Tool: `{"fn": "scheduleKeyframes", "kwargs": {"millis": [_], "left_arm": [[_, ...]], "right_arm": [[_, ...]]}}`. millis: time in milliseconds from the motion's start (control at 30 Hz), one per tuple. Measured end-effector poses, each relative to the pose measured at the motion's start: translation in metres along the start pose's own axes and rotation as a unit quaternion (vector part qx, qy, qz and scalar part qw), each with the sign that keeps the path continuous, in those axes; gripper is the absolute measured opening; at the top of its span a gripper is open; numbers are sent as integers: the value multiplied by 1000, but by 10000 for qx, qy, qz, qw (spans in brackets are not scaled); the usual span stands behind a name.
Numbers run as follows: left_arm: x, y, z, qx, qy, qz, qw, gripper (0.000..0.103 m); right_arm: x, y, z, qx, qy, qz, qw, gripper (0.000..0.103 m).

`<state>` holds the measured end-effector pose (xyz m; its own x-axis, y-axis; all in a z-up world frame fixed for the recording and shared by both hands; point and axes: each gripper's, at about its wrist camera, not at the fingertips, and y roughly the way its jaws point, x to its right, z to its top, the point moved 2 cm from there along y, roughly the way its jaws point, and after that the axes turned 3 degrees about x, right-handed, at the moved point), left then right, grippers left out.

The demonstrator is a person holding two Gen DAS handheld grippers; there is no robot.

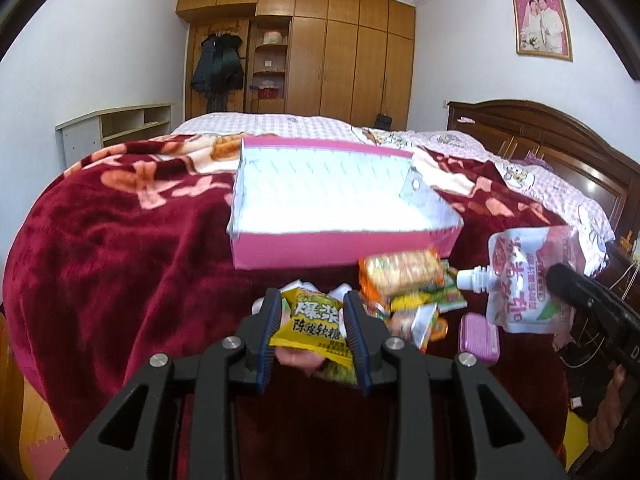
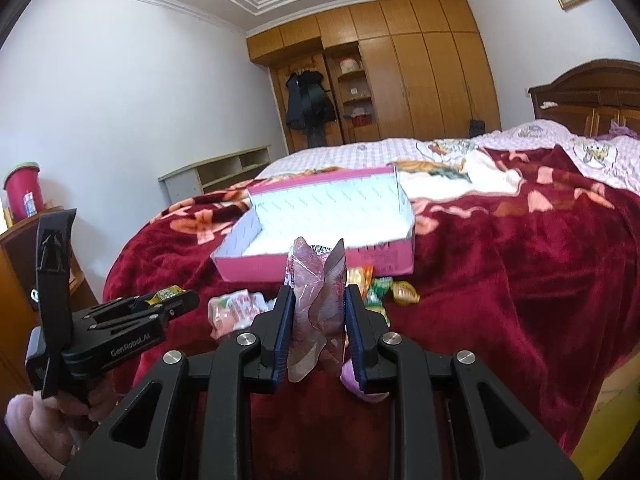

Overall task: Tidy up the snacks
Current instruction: 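Carry the yellow packet with the left gripper while the right gripper carries the pink pouch into the box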

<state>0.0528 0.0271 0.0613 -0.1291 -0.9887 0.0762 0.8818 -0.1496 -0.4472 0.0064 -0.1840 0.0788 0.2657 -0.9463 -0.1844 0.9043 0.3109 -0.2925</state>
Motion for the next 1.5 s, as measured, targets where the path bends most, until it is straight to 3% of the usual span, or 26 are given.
{"fn": "scheduleKeyframes", "kwargs": {"millis": [733,1100,1500], "left_arm": [[-10,87,63,141,51,197,9997,34],[-14,134,59,-135,110,357,9992,34],[-21,155,53,-372,-59,321,9988,34]], "right_arm": [[19,30,43,327,6,-200,9993,26],[23,51,52,325,-77,-324,9989,26],[26,118,70,46,-304,-431,9986,26]]}}
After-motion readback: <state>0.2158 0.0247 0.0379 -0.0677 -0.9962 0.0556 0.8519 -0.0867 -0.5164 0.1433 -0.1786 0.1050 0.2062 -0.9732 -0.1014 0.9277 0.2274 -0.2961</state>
